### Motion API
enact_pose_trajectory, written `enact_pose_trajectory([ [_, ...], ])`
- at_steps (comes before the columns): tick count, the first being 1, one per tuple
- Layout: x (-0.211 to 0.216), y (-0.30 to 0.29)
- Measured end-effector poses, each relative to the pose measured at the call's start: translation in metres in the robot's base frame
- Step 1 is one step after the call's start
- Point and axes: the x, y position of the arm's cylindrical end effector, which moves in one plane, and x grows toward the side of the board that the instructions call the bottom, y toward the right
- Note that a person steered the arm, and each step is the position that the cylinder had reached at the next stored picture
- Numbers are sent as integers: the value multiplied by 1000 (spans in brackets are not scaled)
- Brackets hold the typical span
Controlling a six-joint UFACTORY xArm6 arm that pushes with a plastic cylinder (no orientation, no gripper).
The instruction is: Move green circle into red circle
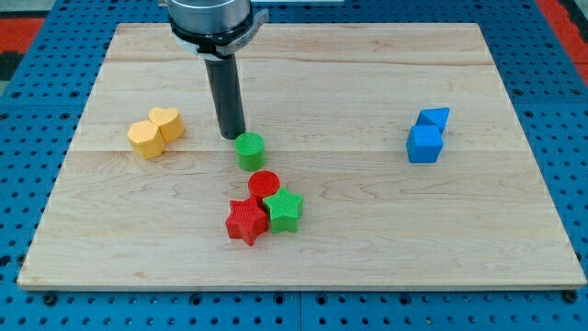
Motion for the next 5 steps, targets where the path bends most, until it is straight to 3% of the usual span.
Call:
enact_pose_trajectory([
  [3,50,33],
  [5,57,38],
])
